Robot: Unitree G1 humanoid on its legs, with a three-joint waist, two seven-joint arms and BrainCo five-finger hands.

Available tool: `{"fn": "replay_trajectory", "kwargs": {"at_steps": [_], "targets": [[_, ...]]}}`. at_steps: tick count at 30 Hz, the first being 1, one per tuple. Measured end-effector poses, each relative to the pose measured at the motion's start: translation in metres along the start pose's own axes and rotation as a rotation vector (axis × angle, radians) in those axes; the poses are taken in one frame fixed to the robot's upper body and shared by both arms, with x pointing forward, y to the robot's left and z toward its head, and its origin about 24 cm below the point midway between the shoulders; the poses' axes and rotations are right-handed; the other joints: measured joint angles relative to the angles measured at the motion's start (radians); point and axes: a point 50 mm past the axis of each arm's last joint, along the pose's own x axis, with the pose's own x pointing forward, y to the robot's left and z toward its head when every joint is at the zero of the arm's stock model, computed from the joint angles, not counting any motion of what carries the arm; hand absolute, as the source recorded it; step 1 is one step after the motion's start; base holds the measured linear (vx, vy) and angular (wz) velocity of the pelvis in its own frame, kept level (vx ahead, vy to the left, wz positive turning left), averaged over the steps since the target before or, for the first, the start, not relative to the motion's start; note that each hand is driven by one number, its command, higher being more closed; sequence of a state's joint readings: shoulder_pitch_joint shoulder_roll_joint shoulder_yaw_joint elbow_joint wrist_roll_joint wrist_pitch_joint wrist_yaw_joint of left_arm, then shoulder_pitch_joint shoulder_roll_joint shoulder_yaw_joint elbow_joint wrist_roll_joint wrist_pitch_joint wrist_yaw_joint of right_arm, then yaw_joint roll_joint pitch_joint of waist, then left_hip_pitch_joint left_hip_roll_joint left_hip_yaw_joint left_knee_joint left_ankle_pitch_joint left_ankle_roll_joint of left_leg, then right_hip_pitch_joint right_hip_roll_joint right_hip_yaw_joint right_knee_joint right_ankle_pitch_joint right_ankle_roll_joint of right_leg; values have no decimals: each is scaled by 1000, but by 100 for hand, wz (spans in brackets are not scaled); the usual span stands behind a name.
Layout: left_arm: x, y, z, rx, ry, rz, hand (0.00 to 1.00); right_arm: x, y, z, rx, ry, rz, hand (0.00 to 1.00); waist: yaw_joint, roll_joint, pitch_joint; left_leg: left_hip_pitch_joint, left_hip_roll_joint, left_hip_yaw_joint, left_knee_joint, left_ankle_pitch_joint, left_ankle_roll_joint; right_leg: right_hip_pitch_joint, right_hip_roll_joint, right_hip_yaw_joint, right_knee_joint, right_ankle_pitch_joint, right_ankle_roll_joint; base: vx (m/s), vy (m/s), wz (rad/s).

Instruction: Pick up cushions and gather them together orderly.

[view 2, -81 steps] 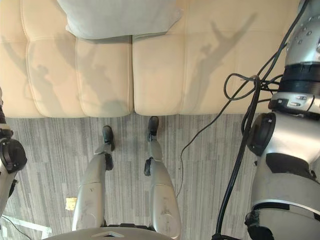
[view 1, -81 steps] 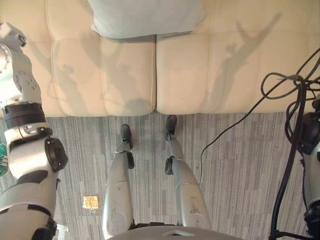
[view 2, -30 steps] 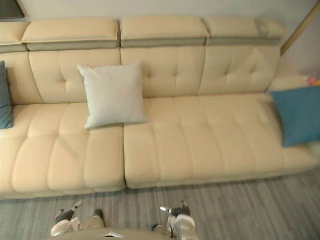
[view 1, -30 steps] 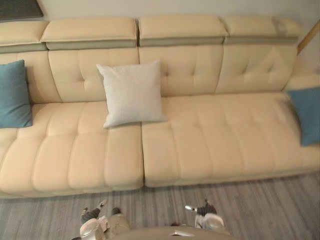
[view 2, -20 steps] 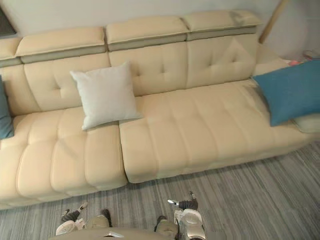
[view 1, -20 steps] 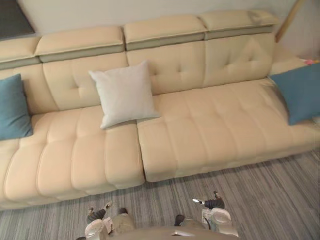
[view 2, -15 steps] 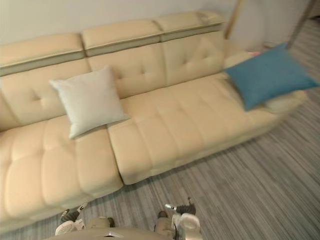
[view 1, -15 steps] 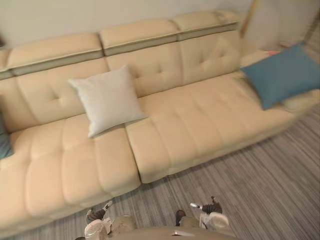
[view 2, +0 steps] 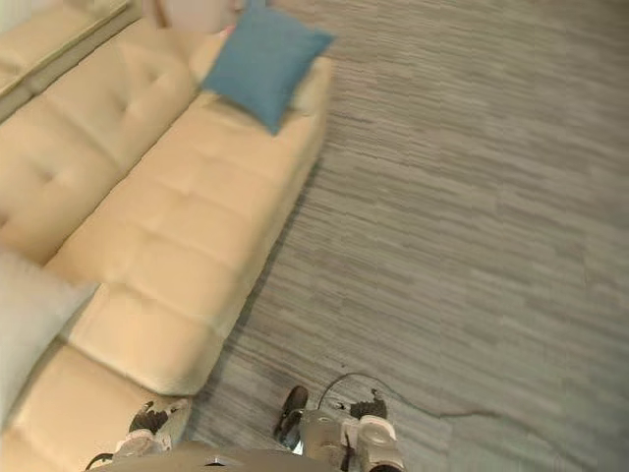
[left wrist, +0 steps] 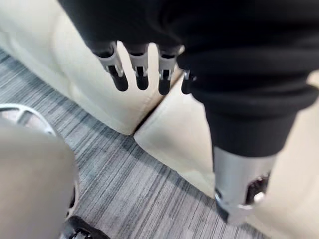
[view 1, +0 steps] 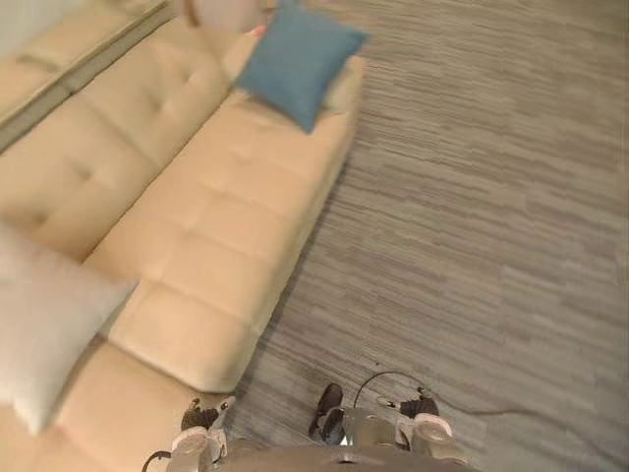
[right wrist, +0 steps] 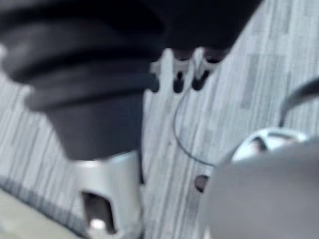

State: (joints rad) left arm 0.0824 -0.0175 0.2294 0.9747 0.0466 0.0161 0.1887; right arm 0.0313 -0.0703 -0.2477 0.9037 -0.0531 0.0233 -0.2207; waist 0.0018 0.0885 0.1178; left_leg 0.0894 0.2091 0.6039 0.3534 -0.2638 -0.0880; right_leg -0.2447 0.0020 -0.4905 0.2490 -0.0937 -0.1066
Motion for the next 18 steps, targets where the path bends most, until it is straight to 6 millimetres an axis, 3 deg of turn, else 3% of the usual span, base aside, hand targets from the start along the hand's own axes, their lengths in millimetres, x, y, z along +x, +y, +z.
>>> {"fn": "replay_trajectory", "kwargs": {"at_steps": [1, 2, 3, 4, 6, 8, 9, 12, 14, 15, 17, 18], "targets": [[1, 0, 2, 6, -5, 1, 0, 0, -1, 1, 8, 0, -3, 0, -3, 6, 3, -9, 13, -6, 47, 0, 0, 1, 3, 14, 10, -11, 4, 72, 24, -51], [1, 1, 5, 17, -14, 1, 0, 0, 0, -2, 14, 11, -3, 0, -3, -9, 15, -74, 72, -48, 248, 12, 23, 19, 20, 36, 14, -26, 3, 65, -26, -50], [1, 1, 3, 15, -9, 2, 0, 0, 1, -3, 15, 15, -1, 0, 4, -7, 23, -120, 120, -100, 403, 23, 66, 44, 45, 54, 12, -34, -8, 105, -70, -65], [1, 1, 5, -6, -15, 4, 0, -1, 2, -5, 19, 20, 0, 0, 13, -5, 26, -168, 148, -164, 524, 2, 80, 62, 67, 73, 17, -46, -6, 115, -57, -59], [1, 1, 10, -17, -38, 6, 0, -2, 5, -5, 29, 25, 4, 0, 29, -9, 37, -246, 131, -273, 624, -33, 57, 98, 92, 116, 22, -68, -19, 119, -14, -71], [1, 1, 17, -24, -67, 6, 0, -3, 9, -4, 36, 22, 13, 0, 36, -23, 47, -308, 84, -332, 610, -53, 43, 116, 93, 154, 23, -79, -20, 116, 20, -71], [0, 0, 23, -31, -96, 4, 0, -3, 11, -1, 41, 7, 19, 0, 49, -28, 55, -363, 46, -350, 558, -61, 48, 128, 93, 195, 18, -81, -19, 122, 47, -73], [-1, -3, 27, -47, -119, -2, 0, -4, 12, 0, 42, 2, 19, 0, 60, -30, 59, -427, -2, -359, 358, -54, 45, 148, 94, 252, -3, -83, -3, 166, 86, -69], [-2, -6, 30, -54, -132, -7, 0, -4, 13, -1, 49, 9, 10, 0, 83, -29, 57, -437, -38, -369, 87, 25, 38, 179, 102, 308, -50, -83, 22, 266, 120, -85], [-2, -6, 31, -56, -136, -8, 0, -4, 12, -2, 63, 14, 2, 0, 95, -33, 50, -441, -47, -390, 43, 79, 59, 183, 108, 344, -56, -88, 29, 395, 192, -108], [-2, -4, 31, -60, -135, -2, 0, -7, 20, -5, 87, 27, 17, 0, 109, -45, 26, -438, -66, -412, 43, 122, 87, 177, 102, 391, -36, -118, 51, 422, 201, -93], [-1, 0, 30, -59, -135, 9, 0, -10, 21, -12, 95, 46, 19, 0, 110, -71, 20, -405, -89, -388, 46, 130, 90, 165, 70, 421, 43, -176, 101, 361, 152, -67]]}}
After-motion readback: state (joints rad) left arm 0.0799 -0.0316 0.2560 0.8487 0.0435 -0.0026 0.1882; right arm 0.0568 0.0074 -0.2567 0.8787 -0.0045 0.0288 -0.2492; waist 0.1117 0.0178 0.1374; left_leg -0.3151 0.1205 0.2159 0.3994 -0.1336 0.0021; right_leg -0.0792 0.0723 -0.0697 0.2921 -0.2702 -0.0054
